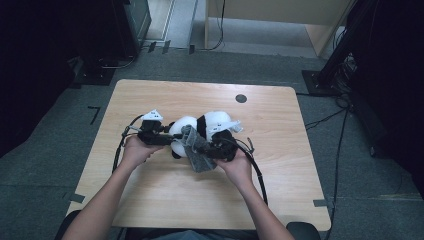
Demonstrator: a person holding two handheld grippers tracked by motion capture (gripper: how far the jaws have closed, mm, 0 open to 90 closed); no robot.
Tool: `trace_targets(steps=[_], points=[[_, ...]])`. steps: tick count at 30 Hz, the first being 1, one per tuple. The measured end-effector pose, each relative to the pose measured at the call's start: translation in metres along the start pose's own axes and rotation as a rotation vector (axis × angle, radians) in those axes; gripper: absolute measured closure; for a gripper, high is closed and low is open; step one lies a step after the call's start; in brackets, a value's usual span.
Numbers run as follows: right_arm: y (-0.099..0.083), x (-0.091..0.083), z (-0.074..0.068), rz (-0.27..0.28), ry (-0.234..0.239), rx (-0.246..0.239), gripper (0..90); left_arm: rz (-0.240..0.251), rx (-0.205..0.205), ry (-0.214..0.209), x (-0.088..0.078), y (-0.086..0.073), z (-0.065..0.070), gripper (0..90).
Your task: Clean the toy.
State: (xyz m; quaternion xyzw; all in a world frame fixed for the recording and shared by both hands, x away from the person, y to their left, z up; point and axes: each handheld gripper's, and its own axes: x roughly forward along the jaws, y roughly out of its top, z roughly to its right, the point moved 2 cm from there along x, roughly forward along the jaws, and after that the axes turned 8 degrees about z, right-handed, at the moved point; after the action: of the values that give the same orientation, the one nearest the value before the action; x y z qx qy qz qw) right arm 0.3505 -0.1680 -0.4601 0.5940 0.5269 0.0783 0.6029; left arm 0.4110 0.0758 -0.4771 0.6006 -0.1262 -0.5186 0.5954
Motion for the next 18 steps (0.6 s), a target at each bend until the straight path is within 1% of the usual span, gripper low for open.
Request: trace_targets(steps=[7,13,15,18], points=[[0.002,-0.026,0.011,0.015,-0.035,0.008,74.5,-0.005,-0.007,-0.003,0.000,0.001,0.000,44.7],[0.001,-0.050,0.024,0.044,-0.056,0.048,74.0,-0.007,-0.007,-0.008,0.000,0.001,-0.001,44.9],[0.001,-0.057,0.029,0.055,-0.070,0.058,73.7,-0.008,-0.007,-0.008,0.000,0.001,-0.001,44.8],[-0.001,-0.067,0.039,0.069,-0.092,0.085,73.2,-0.009,-0.008,-0.008,0.000,0.001,0.000,44.9]])
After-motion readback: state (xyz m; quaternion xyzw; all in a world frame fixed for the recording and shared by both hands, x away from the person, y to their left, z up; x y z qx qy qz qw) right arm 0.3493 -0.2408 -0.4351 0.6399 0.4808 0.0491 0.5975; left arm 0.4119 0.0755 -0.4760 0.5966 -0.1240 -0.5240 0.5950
